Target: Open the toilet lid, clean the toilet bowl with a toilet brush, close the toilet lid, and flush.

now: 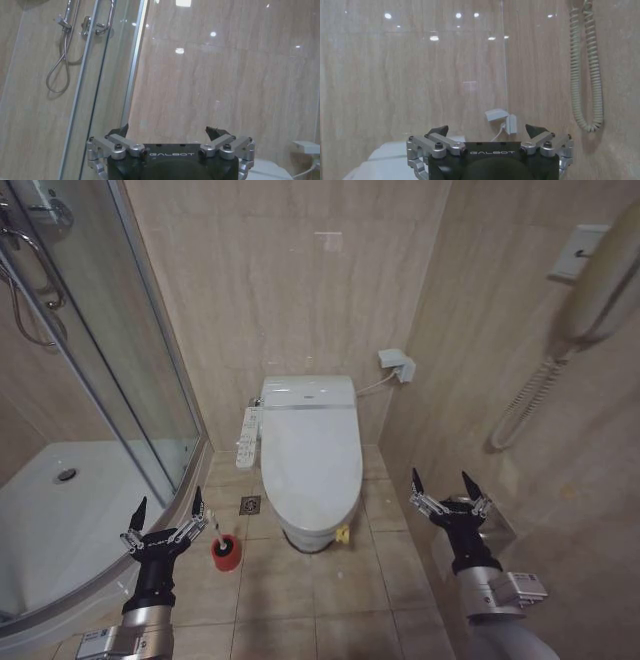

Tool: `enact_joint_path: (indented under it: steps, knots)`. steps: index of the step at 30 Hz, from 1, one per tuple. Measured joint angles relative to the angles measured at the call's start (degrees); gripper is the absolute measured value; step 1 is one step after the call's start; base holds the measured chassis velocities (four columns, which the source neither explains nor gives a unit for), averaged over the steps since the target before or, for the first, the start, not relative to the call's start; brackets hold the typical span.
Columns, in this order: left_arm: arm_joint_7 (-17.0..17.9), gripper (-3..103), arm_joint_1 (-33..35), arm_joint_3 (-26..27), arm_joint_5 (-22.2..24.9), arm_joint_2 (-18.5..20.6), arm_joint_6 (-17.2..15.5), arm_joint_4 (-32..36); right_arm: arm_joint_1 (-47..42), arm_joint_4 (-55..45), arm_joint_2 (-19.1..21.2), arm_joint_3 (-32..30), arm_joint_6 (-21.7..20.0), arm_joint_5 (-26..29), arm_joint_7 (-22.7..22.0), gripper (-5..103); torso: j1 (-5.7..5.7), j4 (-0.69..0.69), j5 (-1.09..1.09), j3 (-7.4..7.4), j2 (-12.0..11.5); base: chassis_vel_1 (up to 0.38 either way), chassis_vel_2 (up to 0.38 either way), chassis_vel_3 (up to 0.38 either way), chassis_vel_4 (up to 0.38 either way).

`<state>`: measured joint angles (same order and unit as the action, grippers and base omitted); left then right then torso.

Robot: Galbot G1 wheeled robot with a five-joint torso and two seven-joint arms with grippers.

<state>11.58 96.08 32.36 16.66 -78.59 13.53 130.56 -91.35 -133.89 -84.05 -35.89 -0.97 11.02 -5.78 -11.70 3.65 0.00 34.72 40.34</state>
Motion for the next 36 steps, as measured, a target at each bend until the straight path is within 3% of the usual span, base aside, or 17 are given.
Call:
enact_joint_path:
  steps: [29, 36]
  knots:
    - [0.00, 100, 0.02, 0.00, 0.00, 0.00, 0.00, 0.00, 0.32, 1.25, 0.14, -0.18, -0.05, -2.43, -3.96, 100, 0.10, 0.02, 0.00, -0.04, 0.02, -0.050, 0.054, 0.051, -0.053]
    - [0.00, 100, 0.02, 0.00, 0.00, 0.00, 0.00, 0.00, 0.78, 2.94, 1.33, 0.06, -0.39, -6.41, -3.59, 100, 0.08, 0.02, 0.00, -0.03, 0.03, 0.002, -0.007, -0.007, 0.005]
